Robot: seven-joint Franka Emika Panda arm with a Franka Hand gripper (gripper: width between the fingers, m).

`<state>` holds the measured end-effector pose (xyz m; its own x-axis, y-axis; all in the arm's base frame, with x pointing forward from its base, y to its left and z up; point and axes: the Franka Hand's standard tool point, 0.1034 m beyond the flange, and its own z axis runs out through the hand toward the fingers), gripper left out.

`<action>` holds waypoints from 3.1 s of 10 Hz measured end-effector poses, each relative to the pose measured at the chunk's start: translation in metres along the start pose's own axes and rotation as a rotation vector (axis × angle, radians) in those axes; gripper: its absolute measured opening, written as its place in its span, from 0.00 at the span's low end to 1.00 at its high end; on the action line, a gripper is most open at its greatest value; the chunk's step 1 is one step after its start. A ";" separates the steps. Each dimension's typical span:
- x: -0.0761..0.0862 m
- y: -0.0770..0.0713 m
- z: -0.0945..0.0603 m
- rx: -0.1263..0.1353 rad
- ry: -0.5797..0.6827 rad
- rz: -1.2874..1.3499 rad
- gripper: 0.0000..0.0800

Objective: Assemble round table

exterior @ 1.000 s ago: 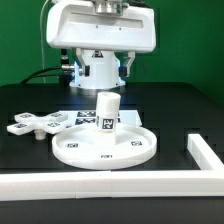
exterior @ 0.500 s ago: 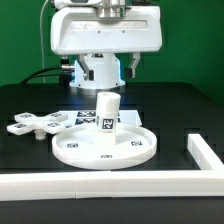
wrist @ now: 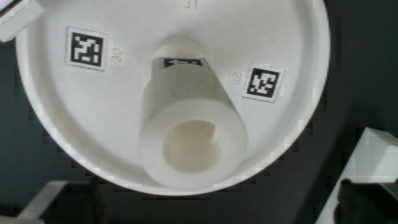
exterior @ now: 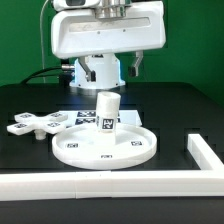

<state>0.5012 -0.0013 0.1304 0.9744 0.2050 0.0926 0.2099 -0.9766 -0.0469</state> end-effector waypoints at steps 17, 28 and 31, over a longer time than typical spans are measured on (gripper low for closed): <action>-0.003 0.015 0.039 -0.032 0.003 -0.163 0.81; -0.001 0.011 0.041 -0.026 0.025 0.190 0.51; 0.003 -0.002 0.041 -0.015 0.063 0.518 0.51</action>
Offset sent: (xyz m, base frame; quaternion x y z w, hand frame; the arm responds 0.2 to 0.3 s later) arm 0.0176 -0.0245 -0.0040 -0.0304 0.0048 -0.1371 0.9901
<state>0.5071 0.0036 0.0896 0.9432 -0.3095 0.1204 -0.3004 -0.9497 -0.0884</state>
